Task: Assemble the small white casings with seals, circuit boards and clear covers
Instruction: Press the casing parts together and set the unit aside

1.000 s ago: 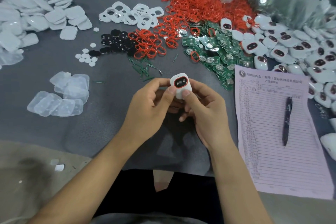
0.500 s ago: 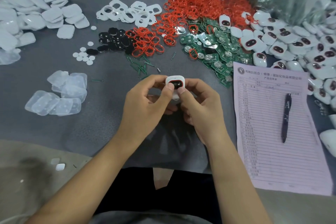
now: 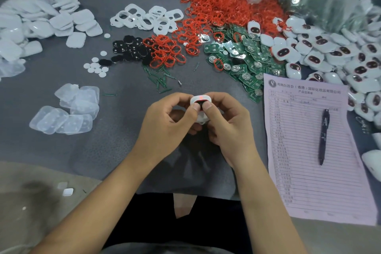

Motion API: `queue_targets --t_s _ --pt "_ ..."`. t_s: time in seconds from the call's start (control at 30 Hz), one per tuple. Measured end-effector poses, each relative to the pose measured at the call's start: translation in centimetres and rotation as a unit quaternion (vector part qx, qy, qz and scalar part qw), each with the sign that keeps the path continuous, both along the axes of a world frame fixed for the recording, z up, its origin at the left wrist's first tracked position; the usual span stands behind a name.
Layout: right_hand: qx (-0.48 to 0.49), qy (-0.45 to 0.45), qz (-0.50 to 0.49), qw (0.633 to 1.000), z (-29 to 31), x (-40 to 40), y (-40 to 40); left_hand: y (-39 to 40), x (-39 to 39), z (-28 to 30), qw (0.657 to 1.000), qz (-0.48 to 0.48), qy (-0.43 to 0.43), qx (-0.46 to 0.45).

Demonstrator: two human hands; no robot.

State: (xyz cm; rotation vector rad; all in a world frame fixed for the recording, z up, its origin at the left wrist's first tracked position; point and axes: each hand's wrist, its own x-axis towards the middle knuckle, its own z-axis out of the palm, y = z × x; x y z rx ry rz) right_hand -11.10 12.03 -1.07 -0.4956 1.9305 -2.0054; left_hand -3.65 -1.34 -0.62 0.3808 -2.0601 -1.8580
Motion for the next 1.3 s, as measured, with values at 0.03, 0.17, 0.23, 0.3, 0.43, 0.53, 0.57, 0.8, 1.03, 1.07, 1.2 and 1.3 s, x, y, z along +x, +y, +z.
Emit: queue_targets --t_s 0.03,0.17,0.23,0.3,0.43,0.53,0.57,0.8,1.03,1.07,1.2,1.3 --pt "-0.002 -0.004 0.0 1.0 0.0 0.0 0.0 0.0 0.0 0.0 1.0 -0.001 0.003 -0.001" --pt "-0.018 -0.015 0.003 1.0 0.0 0.0 -0.1 0.1 -0.1 0.1 1.0 0.01 0.01 -0.001" --pt "-0.012 -0.011 0.004 1.0 -0.1 0.0 -0.1 0.1 -0.1 0.0 1.0 0.008 0.008 -0.005" --pt "-0.001 0.001 -0.001 1.0 -0.2 0.0 -0.1 0.0 0.0 -0.1 1.0 -0.005 0.004 -0.009" --pt "-0.008 0.002 -0.012 1.0 -0.2 0.1 -0.3 -0.2 0.1 -0.2 1.0 -0.017 0.003 -0.008" --pt "-0.021 -0.024 -0.018 0.999 -0.1 0.2 -0.2 -0.2 0.1 -0.1 1.0 -0.019 0.011 -0.004" --pt "-0.023 -0.026 -0.013 0.999 0.0 0.2 -0.1 -0.1 0.0 -0.1 1.0 -0.018 0.013 -0.004" --pt "-0.047 -0.039 0.005 0.998 0.2 0.2 0.1 -0.2 -0.1 0.2 0.999 -0.013 0.026 -0.023" --pt "-0.059 -0.047 0.019 0.997 0.0 -0.2 0.1 -0.2 -0.6 0.2 0.999 0.025 -0.004 -0.047" --pt "-0.048 -0.049 0.011 0.998 0.1 -0.4 0.1 -0.3 -0.7 0.1 0.998 0.034 -0.017 -0.054" --pt "0.008 -0.031 -0.018 0.999 0.4 -0.9 0.5 -0.7 -1.4 0.2 0.996 0.008 -0.037 -0.082" --pt "0.016 -0.031 -0.038 0.999 1.0 -0.8 1.8 -0.1 -1.9 0.8 0.997 -0.04 -0.034 -0.062"
